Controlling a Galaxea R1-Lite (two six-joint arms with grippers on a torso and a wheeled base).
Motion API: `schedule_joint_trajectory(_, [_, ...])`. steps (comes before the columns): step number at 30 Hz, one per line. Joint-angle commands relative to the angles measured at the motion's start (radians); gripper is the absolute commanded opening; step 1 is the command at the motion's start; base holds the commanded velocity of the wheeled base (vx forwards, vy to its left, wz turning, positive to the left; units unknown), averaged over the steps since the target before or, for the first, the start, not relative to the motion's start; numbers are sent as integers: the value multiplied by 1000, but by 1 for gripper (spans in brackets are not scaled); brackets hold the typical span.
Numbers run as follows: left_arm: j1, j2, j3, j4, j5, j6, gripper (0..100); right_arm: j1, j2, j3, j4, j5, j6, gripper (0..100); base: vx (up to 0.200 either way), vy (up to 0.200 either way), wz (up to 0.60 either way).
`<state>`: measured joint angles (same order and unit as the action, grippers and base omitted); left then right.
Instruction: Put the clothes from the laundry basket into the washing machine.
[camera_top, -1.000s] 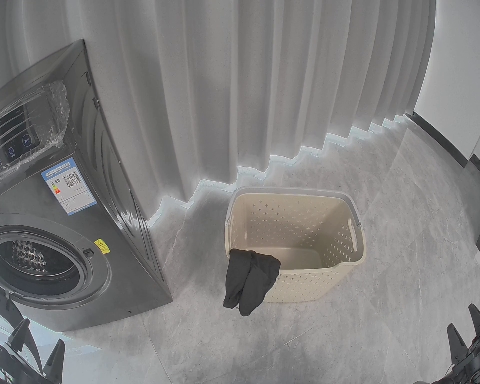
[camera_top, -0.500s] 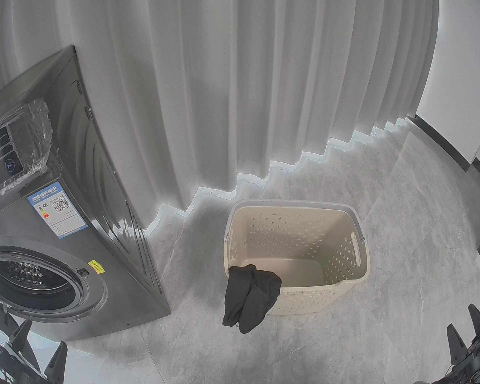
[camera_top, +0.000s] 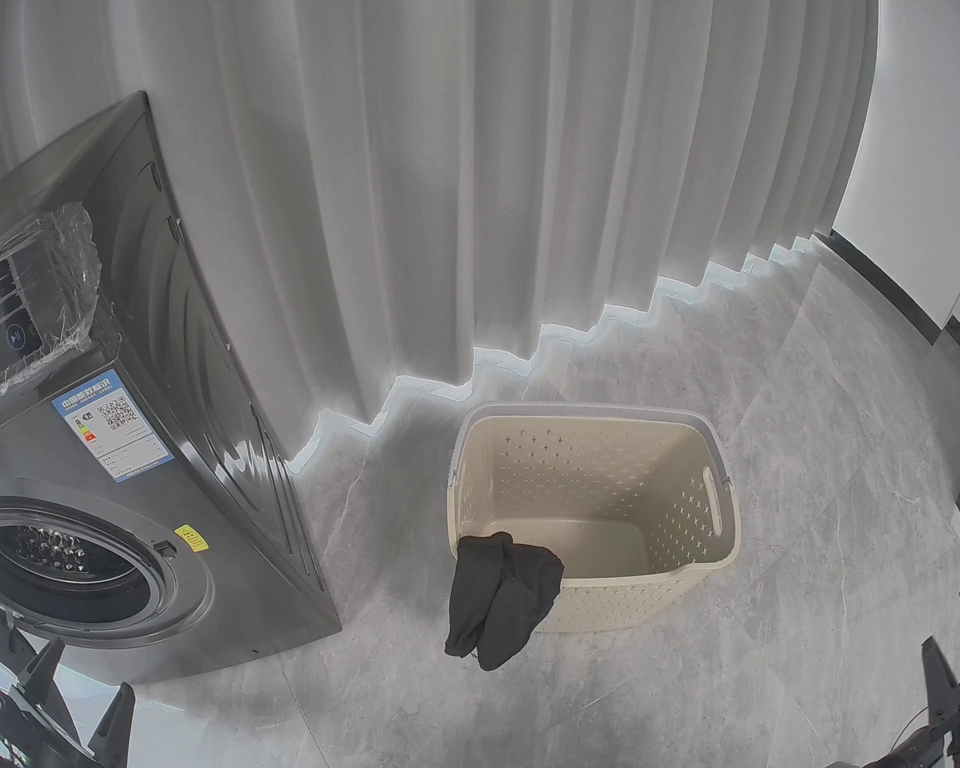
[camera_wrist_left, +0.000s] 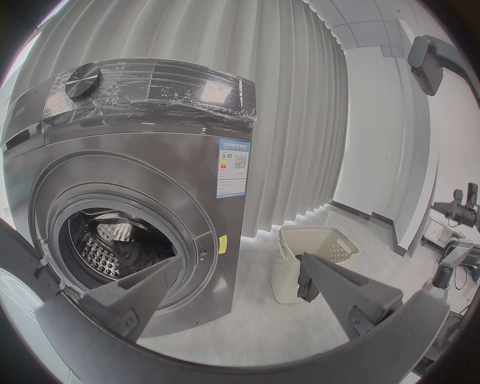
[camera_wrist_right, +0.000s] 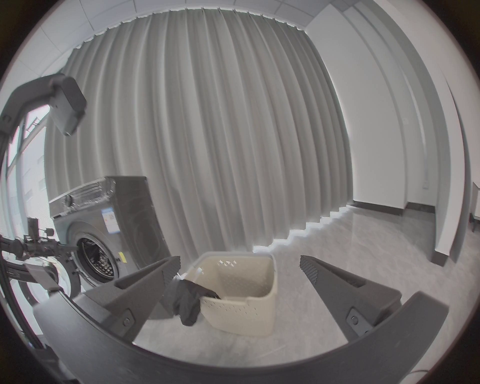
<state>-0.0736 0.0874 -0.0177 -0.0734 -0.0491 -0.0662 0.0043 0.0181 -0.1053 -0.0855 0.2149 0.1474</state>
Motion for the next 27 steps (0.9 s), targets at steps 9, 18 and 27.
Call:
schedule_joint_trajectory(9, [0,2,18,0,-1,5,100,16,365,-252,6,313,84,100,0,0,0])
schedule_joint_trajectory(18, [0,2,18,0,-58,-3,100,17,505,-258,-7,416,80,100,0,0,0])
schedule_joint_trajectory(27, [0,2,18,0,-49,2,100,74,839,-269,-232,409,-16,100,0,0,0])
